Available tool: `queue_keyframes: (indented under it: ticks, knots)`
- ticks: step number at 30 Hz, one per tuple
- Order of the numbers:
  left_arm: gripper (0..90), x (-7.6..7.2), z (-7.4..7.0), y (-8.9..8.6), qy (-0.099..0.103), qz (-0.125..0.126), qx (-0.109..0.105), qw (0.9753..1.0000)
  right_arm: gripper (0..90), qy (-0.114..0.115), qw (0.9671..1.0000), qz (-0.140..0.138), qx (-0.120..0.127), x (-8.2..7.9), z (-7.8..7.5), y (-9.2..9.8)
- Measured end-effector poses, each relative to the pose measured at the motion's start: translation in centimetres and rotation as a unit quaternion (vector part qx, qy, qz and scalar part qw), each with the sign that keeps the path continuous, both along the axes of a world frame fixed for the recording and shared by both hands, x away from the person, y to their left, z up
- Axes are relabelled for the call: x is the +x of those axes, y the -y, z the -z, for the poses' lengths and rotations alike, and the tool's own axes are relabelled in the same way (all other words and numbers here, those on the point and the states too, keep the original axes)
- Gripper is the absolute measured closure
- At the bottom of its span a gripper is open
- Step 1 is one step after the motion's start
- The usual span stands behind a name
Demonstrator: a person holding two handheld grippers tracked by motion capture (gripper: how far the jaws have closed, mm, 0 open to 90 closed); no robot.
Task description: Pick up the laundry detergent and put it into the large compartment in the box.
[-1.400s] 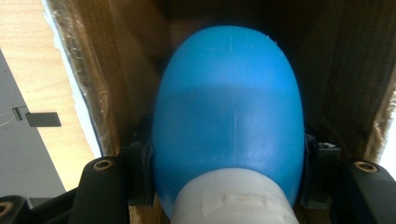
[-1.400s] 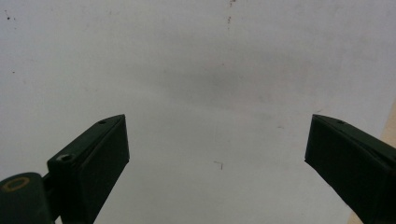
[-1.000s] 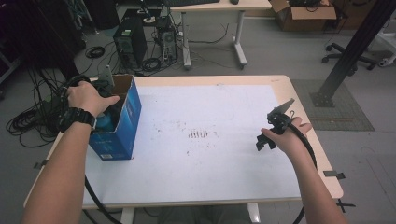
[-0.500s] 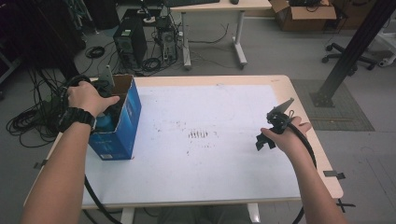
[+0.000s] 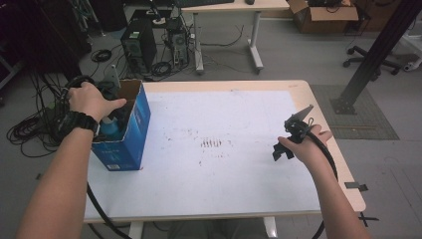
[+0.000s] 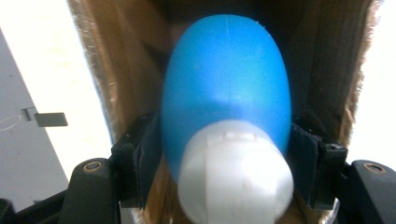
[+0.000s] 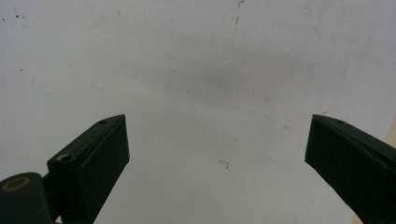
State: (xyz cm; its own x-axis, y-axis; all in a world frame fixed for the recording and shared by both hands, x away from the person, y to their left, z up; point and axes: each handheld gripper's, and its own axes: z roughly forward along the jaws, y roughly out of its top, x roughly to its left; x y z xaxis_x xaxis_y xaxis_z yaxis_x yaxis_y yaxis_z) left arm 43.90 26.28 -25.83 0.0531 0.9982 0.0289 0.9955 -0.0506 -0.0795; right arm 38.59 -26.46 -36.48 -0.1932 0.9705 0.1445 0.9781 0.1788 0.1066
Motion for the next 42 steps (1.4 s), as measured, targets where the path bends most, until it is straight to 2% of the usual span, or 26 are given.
queue_keyframes:
  ticks: [13,23,29,36,42]
  knots:
    - [26.3,-0.4,-3.8,1.0,0.019,0.017,0.005,0.9997,6.4,0.002,1.0,0.003,0.0,-0.2,-0.4,0.3]
    - [15.7,-1.0,-6.1,3.1,0.043,0.025,-0.001,0.9988,6.4,0.009,1.0,0.001,0.003,-0.3,-0.9,0.3]
    - [11.2,-1.2,-6.5,5.4,0.047,0.039,-0.006,0.9981,6.5,0.009,0.9999,-0.003,0.006,-0.5,-0.9,0.5]
    - [8.5,-1.4,-6.5,8.4,0.053,0.061,-0.02,0.9965,6.4,0.011,0.9999,0.0,0.009,-0.7,-1.1,1.1]
    - [5.9,-1.6,-6.4,10.9,0.06,0.081,-0.032,0.9944,6.4,0.014,0.9999,-0.002,0.009,-0.9,-1.1,1.5]
